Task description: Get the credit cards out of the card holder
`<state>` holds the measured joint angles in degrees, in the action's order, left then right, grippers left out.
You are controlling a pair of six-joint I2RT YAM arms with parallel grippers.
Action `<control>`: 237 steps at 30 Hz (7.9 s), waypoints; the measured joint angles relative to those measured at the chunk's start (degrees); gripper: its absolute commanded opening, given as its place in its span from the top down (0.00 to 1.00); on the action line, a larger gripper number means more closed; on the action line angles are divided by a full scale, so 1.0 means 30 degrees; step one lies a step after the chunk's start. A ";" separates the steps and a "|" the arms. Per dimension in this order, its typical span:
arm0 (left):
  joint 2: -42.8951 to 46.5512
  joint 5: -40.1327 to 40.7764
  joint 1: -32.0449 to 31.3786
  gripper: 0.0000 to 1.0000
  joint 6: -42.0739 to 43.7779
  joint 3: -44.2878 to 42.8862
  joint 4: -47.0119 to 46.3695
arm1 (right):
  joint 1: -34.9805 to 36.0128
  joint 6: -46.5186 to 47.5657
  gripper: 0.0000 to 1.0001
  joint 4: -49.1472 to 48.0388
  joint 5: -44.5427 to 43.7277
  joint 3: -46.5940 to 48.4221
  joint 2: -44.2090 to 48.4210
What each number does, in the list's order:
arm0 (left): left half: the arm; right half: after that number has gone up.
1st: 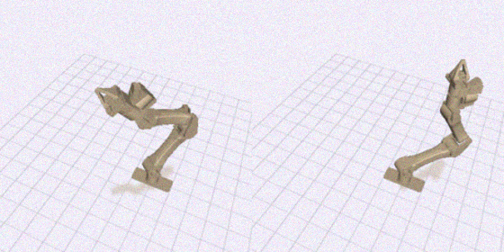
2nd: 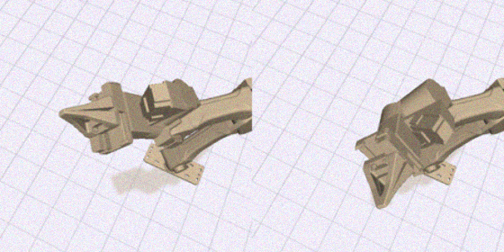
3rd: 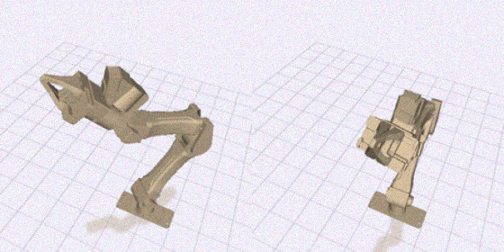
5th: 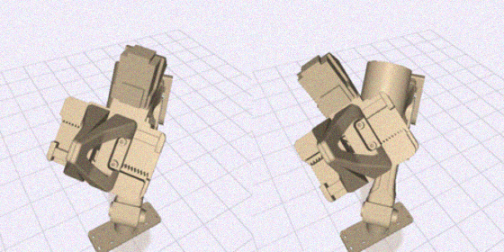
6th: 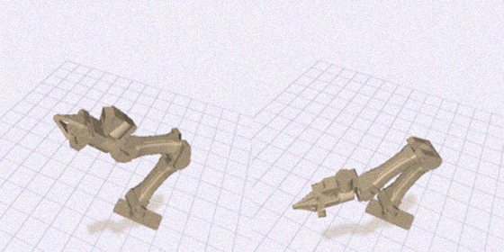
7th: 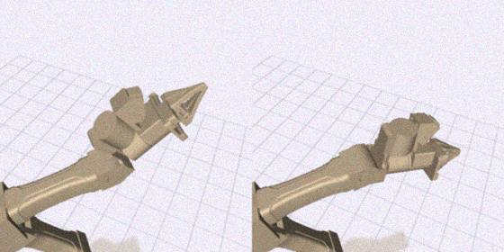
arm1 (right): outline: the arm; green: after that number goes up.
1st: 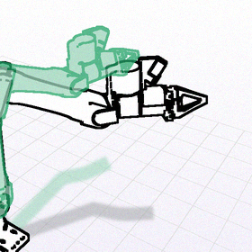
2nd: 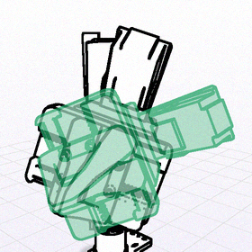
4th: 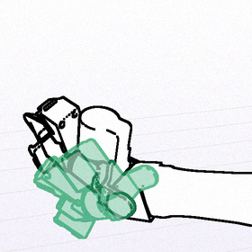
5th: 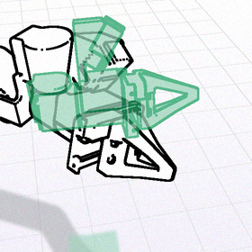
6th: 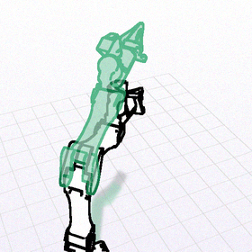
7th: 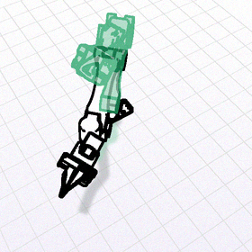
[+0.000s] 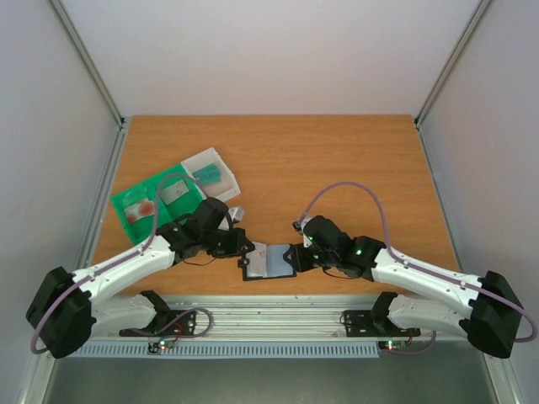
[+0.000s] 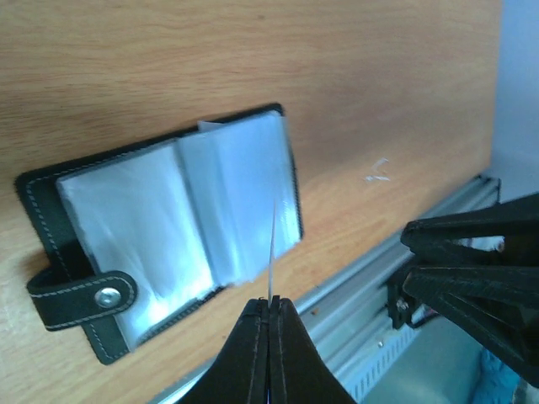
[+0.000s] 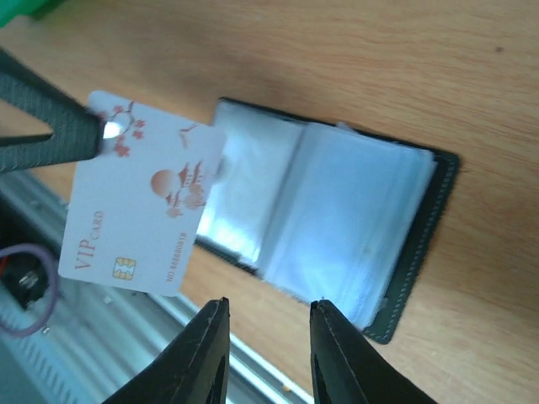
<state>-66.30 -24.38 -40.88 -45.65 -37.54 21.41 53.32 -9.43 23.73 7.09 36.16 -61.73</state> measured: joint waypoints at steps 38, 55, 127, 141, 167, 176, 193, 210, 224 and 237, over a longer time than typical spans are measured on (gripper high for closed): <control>0.2331 -0.8291 -0.0641 1.00 0.3869 -0.0576 0.0656 | -0.0641 0.5530 0.32 0.4291 0.9639 0.4116 -0.0801; 0.3016 -0.9202 -0.0692 0.84 0.3978 0.0233 0.0495 | -0.1311 0.5202 0.99 0.2994 1.2750 0.3286 -0.0583; 1.2378 0.3293 -0.0699 1.00 -0.8174 0.5406 -1.0222 | -0.1304 -0.8772 0.97 -1.1118 0.3279 0.0321 0.2681; 1.3296 0.3781 -0.0707 1.00 -0.7570 0.5413 -0.9792 | -0.1311 -0.8867 0.09 -1.0630 0.3060 -0.0117 0.3147; 1.0389 0.5923 0.5297 1.00 -0.2448 0.0874 -0.0765 | -0.1311 -0.6455 0.02 -0.3934 0.2667 -0.0219 0.7264; 0.7723 0.6076 0.9522 1.00 -0.0568 -0.0714 0.0998 | -0.1311 -0.5967 0.01 -0.2747 0.2521 -0.0219 0.7949; 0.2441 0.6907 1.3493 1.00 0.1370 -0.2565 0.1282 | -0.1311 -0.5734 0.01 -0.2018 0.2426 -0.0219 0.7970; -0.3971 0.5472 1.5023 1.00 0.2157 -0.3198 -0.2025 | -0.1311 -0.5486 0.02 -0.1894 0.2382 -0.0211 0.7074; -0.5945 0.5501 1.5038 1.00 0.2135 -0.4379 -0.3235 | -0.1311 -0.5231 0.01 -0.1188 0.1632 0.0313 0.6943; -0.7104 0.5814 1.5038 1.00 0.2659 -0.4466 -0.3373 | -0.1311 -0.4881 0.02 -0.1180 0.1625 0.0685 0.6273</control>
<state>-87.61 -6.94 4.23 -37.67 -50.94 11.29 49.39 -24.08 20.18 11.97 38.22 -42.92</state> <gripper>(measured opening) 0.009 0.986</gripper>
